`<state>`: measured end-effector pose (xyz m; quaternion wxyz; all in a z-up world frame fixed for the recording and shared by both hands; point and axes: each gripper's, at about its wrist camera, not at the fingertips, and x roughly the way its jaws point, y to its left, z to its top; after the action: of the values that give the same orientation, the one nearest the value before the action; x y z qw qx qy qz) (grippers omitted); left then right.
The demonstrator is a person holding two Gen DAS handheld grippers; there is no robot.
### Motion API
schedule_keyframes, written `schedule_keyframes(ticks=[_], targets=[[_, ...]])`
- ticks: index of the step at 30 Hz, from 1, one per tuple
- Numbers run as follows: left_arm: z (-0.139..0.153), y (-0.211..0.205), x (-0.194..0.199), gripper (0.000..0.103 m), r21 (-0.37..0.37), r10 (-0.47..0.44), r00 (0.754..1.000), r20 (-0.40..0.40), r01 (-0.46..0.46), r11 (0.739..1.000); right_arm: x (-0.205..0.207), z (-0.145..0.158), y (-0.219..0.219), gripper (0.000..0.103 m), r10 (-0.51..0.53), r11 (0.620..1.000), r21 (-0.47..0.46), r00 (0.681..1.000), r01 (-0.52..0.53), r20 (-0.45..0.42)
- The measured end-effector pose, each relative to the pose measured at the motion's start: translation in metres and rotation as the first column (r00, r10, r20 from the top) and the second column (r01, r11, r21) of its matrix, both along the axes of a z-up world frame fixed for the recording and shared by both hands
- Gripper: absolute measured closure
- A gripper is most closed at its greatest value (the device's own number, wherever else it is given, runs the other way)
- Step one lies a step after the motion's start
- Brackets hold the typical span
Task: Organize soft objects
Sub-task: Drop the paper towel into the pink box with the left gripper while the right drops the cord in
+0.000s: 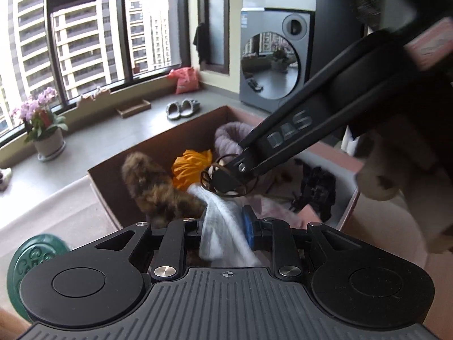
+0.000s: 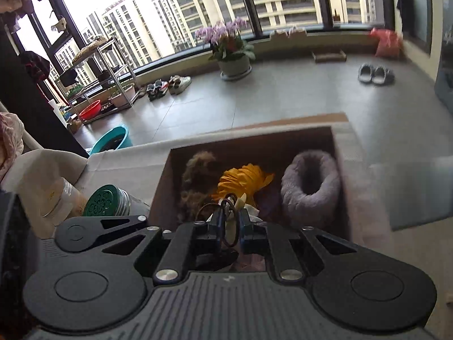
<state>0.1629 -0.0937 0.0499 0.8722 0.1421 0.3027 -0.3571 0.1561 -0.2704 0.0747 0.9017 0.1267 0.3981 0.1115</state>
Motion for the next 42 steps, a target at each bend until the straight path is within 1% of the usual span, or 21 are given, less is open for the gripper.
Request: schedule_keyframes(ticks=[3,6,10,12,15,16,18,19,20,21,23,25,27,31,32,33,36,38,39,41,42], targets=[[0.002,0.008,-0.008,0.077,-0.01,-0.007,1.0,0.013,0.008,1.0,0.009,-0.026,-0.001,0.091,-0.019,1.0,-0.013,0.999,0.018,-0.049],[0.011,0.019,-0.012,0.077,-0.081,-0.016,1.0,-0.006,0.016,0.997,0.014,-0.041,-0.004,0.091,-0.057,0.997,-0.062,0.995,0.051,-0.087],[0.025,0.028,-0.022,0.077,-0.142,-0.041,0.999,0.018,0.043,0.989,0.013,-0.047,-0.012,0.091,-0.071,0.996,-0.051,0.994,0.067,-0.085],[0.022,0.025,-0.019,0.078,-0.138,-0.055,0.998,-0.014,0.052,0.989,0.012,-0.045,-0.01,0.091,-0.075,0.995,-0.068,0.994,0.07,-0.082],[0.006,0.016,-0.01,0.078,-0.079,-0.036,0.997,-0.072,0.031,0.996,0.007,-0.039,-0.007,0.09,-0.069,0.995,-0.08,0.995,0.063,-0.075],[0.001,0.014,-0.008,0.083,-0.062,-0.017,0.997,-0.075,0.013,0.998,0.003,-0.035,-0.006,0.088,-0.065,0.995,-0.079,0.996,0.06,-0.068],[-0.001,0.013,-0.009,0.085,-0.035,0.0,0.999,-0.041,-0.002,0.999,-0.007,-0.024,-0.007,0.07,-0.053,0.996,-0.072,0.998,0.05,-0.044],[0.0,0.012,-0.008,0.084,-0.029,0.006,0.999,-0.04,-0.007,1.0,-0.014,-0.016,-0.007,0.065,-0.053,0.996,-0.074,0.998,0.052,-0.018],[0.001,0.011,-0.007,0.084,-0.019,0.013,0.999,-0.035,-0.014,1.0,-0.021,-0.008,-0.007,0.057,-0.056,0.995,-0.083,0.998,0.057,0.012],[0.0,0.01,-0.007,0.085,-0.007,0.018,0.999,-0.027,-0.018,1.0,-0.026,-0.002,-0.006,0.054,-0.06,0.994,-0.093,0.997,0.063,0.04],[0.001,0.009,-0.007,0.085,0.009,0.021,1.0,-0.018,-0.021,1.0,-0.034,0.007,-0.004,0.054,-0.065,0.992,-0.101,0.995,0.072,0.073],[0.002,0.009,-0.006,0.085,0.018,0.02,1.0,-0.015,-0.02,1.0,-0.035,0.009,-0.001,0.054,-0.061,0.993,-0.094,0.995,0.068,0.077],[0.001,0.009,-0.006,0.086,0.03,0.016,1.0,-0.002,-0.016,0.999,-0.029,0.004,0.002,0.054,-0.081,0.99,-0.11,0.995,0.087,0.054],[-0.001,0.011,-0.005,0.088,0.053,0.007,0.999,0.037,-0.009,0.999,-0.015,-0.02,-0.002,0.054,-0.167,0.972,-0.166,0.986,0.167,0.014],[0.0,0.014,-0.005,0.088,0.054,0.003,0.999,0.036,-0.005,0.999,-0.014,-0.025,-0.006,0.059,-0.183,0.97,-0.162,0.983,0.182,0.004],[-0.001,0.014,-0.004,0.089,0.057,0.002,0.999,0.041,-0.005,0.998,-0.016,-0.025,-0.006,0.06,-0.187,0.966,-0.175,0.982,0.189,0.028],[-0.002,0.01,-0.001,0.089,0.076,0.009,0.998,0.066,-0.015,0.997,-0.023,-0.026,-0.004,0.059,-0.173,0.965,-0.191,0.984,0.177,0.038],[-0.001,0.011,0.003,0.089,0.062,0.024,0.998,0.06,-0.027,0.998,-0.026,-0.027,-0.001,0.059,-0.165,0.963,-0.211,0.985,0.17,0.039],[0.0,0.014,0.005,0.088,0.037,0.026,0.999,0.042,-0.028,0.999,-0.028,-0.025,0.001,0.058,-0.16,0.963,-0.212,0.986,0.164,0.037],[0.003,0.02,0.004,0.087,-0.005,0.035,0.999,0.019,-0.035,0.999,-0.033,-0.023,0.003,0.058,-0.146,0.971,-0.187,0.989,0.15,0.033],[0.006,0.023,0.001,0.087,-0.016,0.044,0.999,0.027,-0.044,0.999,-0.037,-0.021,0.003,0.057,-0.141,0.974,-0.172,0.989,0.146,0.043]])
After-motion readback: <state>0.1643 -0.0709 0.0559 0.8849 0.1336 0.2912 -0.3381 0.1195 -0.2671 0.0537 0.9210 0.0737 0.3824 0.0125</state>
